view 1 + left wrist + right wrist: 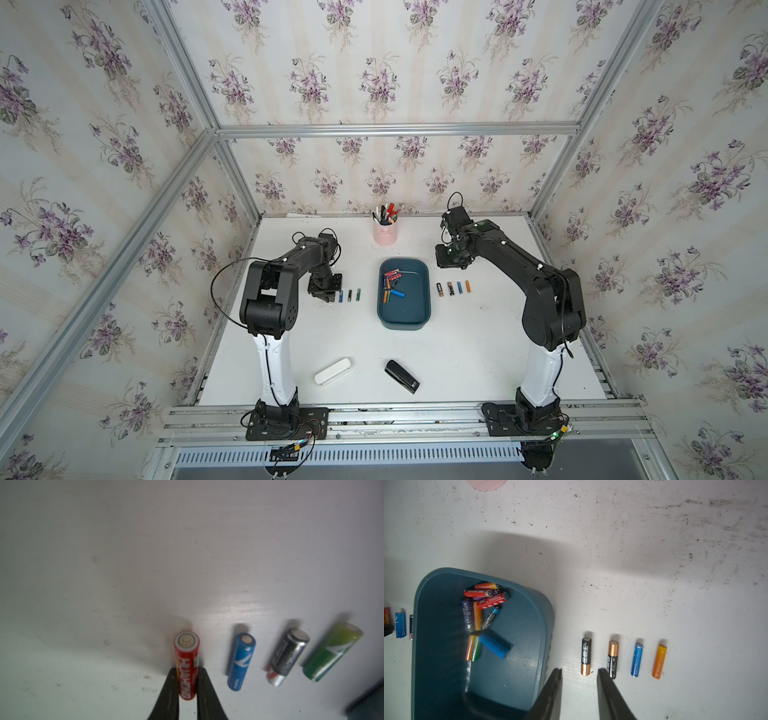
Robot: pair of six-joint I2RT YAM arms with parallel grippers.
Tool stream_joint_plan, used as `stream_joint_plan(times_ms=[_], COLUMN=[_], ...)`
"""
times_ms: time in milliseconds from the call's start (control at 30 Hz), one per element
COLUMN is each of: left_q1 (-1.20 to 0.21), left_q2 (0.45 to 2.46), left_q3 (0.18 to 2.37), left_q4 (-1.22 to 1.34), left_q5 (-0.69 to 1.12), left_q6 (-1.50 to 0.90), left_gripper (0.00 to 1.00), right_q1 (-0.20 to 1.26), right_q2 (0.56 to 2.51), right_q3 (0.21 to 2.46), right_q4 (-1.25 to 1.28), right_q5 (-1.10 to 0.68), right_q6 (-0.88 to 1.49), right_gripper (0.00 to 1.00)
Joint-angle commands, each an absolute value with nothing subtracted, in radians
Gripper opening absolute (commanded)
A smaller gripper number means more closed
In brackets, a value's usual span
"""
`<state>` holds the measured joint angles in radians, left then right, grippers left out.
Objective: Take the batteries out of the storage box
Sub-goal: Place the battery at the center of the board.
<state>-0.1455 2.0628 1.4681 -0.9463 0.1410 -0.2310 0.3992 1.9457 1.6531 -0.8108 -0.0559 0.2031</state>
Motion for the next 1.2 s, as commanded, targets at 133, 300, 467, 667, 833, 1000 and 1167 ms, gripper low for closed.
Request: stream_joint_plan(times_ms=[133,300,467,667,833,1000,1167], left_q1=[-0.146,-0.146,-0.145,-0.145,-0.144,-0.142,-0.143], left_q2=[2.074,2.055,2.033,2.015,1.999,1.95,1.915], left_q3=[1.475,1.476,1.499,1.542,1.565,1.568,1.561], left_q4=[-0.946,-0.952,-0.97,-1.015,-1.043,-1.064,-1.088], left_q5=[0.17,0.169,0.175,0.157,0.144,0.137,0.131], left_q6=[-0.216,-0.219,-0.222,-0.221,-0.22,-0.225,-0.224], left_gripper=[0.25,0.3,0.32,0.35,0.36,0.37,0.38], right_q1=[0.405,0.412,0.437,0.493,0.579,0.653,0.701], right_q2=[1.954,1.954,1.956,1.955,1.981,2.043,2.105], right_q3=[1.671,1.677,1.697,1.713,1.707,1.722,1.738], right_q4=[-0.823,-0.826,-0.84,-0.845,-0.828,-0.813,-0.8], right_q5=[-0.042,-0.04,-0.025,-0.029,-0.036,-0.024,-0.005], right_q6=[0.207,0.204,0.194,0.18,0.164,0.137,0.117], right_gripper=[0.34,0.34,0.34,0.35,0.35,0.35,0.35])
